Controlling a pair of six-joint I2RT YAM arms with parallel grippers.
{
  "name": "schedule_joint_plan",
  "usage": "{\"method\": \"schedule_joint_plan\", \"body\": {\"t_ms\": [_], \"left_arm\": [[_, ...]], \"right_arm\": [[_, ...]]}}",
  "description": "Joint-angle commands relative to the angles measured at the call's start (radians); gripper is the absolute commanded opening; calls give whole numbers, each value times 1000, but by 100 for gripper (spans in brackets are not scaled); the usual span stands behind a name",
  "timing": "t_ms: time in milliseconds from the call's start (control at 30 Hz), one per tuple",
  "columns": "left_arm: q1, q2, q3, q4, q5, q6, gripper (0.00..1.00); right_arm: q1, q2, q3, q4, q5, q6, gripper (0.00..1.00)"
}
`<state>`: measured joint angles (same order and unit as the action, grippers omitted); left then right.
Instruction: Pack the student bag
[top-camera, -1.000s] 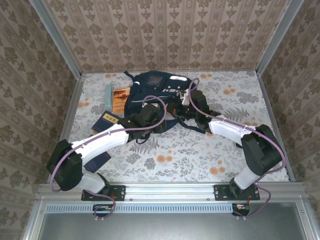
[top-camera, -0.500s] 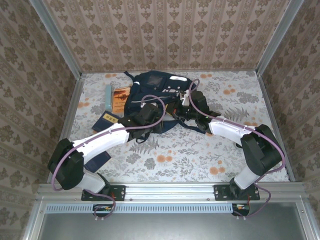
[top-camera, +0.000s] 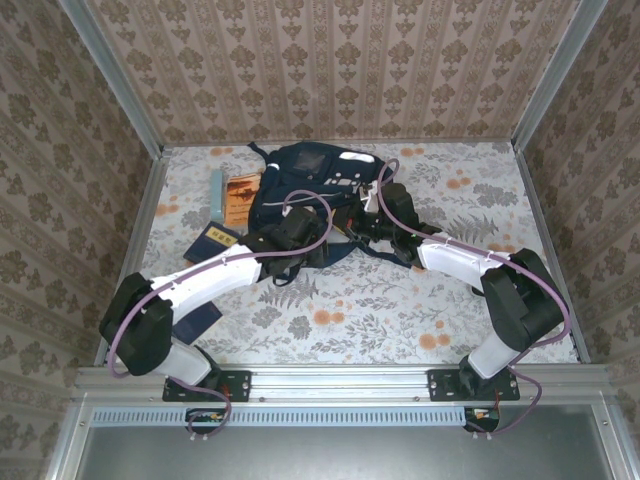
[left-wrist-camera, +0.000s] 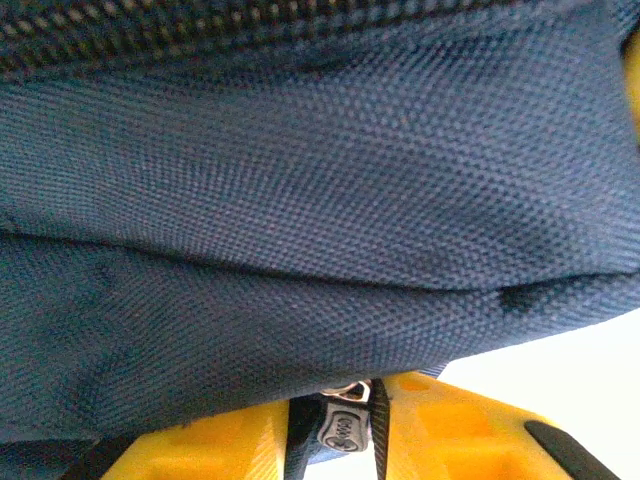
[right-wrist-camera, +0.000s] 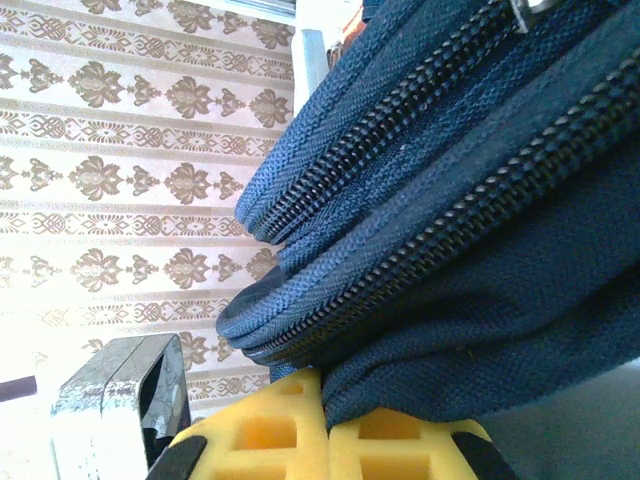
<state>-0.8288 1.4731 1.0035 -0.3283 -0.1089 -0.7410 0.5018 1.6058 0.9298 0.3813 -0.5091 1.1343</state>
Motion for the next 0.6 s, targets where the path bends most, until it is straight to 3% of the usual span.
{"method": "schedule_joint_plan", "body": {"t_ms": [0, 233, 567], "left_arm": [[20, 13, 20, -23, -15, 2, 24], [29, -35, 16, -31, -7, 9, 1], [86, -122, 9, -159, 16, 36, 0]], "right_arm": [[3, -38, 10, 147, -86, 24, 3], [-2, -44, 6, 66, -44, -30, 3], [-31, -88, -2, -133, 77, -155, 3]]}}
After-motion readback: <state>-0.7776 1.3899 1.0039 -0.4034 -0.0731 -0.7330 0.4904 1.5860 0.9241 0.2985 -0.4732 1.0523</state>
